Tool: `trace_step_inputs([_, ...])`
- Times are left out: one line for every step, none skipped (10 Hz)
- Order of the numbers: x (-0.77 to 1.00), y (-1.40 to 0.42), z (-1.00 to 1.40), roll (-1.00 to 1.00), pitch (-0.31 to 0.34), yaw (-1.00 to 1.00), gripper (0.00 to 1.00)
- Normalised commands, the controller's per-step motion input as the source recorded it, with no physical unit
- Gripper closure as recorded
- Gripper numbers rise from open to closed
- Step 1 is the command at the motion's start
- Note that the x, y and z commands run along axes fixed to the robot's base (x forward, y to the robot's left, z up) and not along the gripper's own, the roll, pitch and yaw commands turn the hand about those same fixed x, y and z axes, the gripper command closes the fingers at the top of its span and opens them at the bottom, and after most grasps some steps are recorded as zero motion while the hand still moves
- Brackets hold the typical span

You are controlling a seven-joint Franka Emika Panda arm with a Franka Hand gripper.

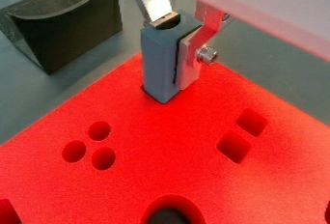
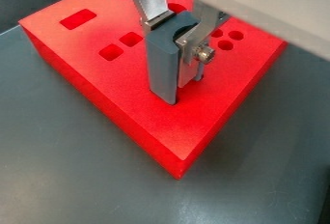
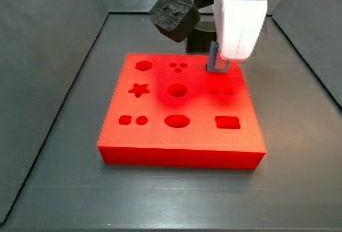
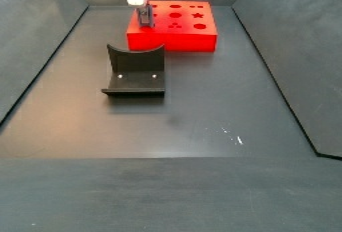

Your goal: Insert the arch object.

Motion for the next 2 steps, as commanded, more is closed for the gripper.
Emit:
trace_step_inputs([0.00,0.00,0.00,0.01,0.000,0.00,1.00])
trace_step_inputs([0.00,0.00,0.00,0.00,0.000,0.00,1.00])
